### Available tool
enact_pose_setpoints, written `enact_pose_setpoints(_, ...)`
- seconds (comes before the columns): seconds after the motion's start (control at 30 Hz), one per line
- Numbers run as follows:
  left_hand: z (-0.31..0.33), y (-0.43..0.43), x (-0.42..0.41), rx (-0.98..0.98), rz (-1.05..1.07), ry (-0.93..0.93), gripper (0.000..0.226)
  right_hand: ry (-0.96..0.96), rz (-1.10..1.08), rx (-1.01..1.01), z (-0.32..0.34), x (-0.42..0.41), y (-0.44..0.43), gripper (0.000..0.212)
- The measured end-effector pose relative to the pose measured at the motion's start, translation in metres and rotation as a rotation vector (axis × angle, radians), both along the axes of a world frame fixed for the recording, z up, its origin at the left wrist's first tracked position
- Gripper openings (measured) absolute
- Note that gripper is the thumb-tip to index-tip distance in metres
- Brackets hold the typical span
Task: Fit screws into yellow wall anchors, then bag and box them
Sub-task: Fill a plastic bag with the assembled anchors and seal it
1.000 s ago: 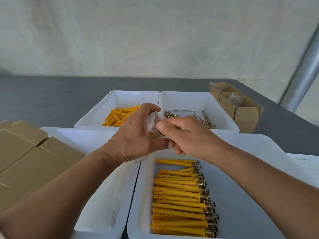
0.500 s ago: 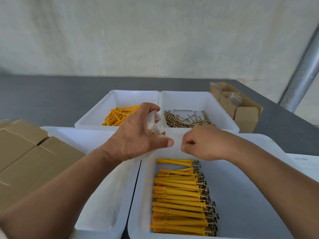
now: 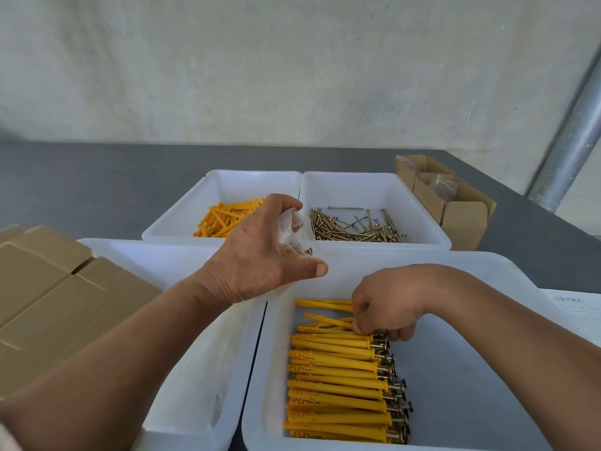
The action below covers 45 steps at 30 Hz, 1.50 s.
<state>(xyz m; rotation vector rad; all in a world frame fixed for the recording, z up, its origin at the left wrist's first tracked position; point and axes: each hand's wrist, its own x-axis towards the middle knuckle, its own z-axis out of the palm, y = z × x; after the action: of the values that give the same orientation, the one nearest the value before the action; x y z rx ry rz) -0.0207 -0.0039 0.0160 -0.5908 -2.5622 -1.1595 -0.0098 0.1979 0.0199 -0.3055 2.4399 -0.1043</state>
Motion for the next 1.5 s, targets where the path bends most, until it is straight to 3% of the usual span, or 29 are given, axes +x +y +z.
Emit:
enact_pose_setpoints(0.47, 0.0000, 0.0000, 0.0007, -0.002, -0.005, -0.003, 0.092, -0.027, -0.018, 0.008, -0.0013, 0.0018, -0.0025, 0.046)
enact_pose_setpoints(1.03, 0.0000, -0.0009, 0.0011, 0.004, -0.011, -0.008, 0.092, -0.050, -0.020, -0.048, -0.0007, 0.0009, -0.0034, 0.040)
enact_pose_setpoints(1.5, 0.0003, -0.0010, 0.0018, -0.006, -0.014, -0.002, 0.089, -0.063, 0.035, -0.114, 0.0027, -0.0004, 0.0003, 0.014)
